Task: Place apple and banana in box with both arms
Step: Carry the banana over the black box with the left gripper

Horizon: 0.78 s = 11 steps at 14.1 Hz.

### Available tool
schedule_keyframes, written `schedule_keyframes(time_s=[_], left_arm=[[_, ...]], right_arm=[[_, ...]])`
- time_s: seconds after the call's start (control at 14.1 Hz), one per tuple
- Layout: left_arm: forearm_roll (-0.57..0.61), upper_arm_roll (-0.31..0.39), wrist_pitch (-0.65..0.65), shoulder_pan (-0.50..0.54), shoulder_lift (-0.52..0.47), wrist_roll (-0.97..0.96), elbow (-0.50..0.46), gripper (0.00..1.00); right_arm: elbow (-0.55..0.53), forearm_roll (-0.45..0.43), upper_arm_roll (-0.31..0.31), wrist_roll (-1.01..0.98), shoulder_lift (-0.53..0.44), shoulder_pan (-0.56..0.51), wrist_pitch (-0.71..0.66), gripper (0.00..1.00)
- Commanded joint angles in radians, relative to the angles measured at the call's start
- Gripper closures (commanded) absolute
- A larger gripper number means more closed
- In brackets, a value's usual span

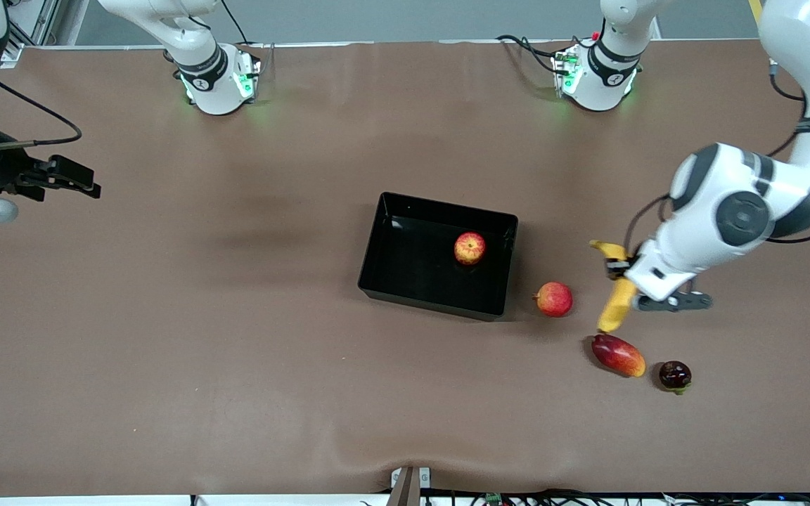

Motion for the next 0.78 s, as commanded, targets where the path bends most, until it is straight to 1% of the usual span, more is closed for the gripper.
schedule_keyframes(time_s=[0.0,0.14,0.28,0.43,0.5,0.57,0.71], left_arm=[[-0.017,-0.027,-0.024,-0.109,0.033,-0.181,0.064,1.0],[-0.02,-0.024,-0.032,-0.21,0.073,-0.322,0.123,1.0],[-0.02,-0.022,-0.032,-0.29,0.13,-0.44,0.183,1.0],[-0.011,-0.01,-0.032,-0.386,0.179,-0.543,0.219,1.0],[-0.011,0.02,-0.03,-0.451,0.202,-0.601,0.243,1.0],[-0.008,0.069,-0.03,-0.536,0.231,-0.663,0.283,1.0],[-0.011,0.206,-0.03,-0.722,0.262,-0.734,0.343,1.0]], right_arm=[[0.001,-0.027,0.004,0.006,-0.013,0.007,-0.006,0.0],[0.001,-0.027,0.004,0.003,-0.013,0.007,-0.01,0.0],[0.0,-0.027,0.004,0.004,-0.013,0.007,-0.01,0.0],[0.0,-0.027,0.004,0.003,-0.013,0.007,-0.012,0.0],[0.0,-0.027,0.004,0.003,-0.013,0.009,-0.012,0.0],[0.0,-0.027,0.004,0.004,-0.013,0.009,-0.01,0.0],[0.0,-0.027,0.004,0.006,-0.013,0.016,-0.009,0.0]])
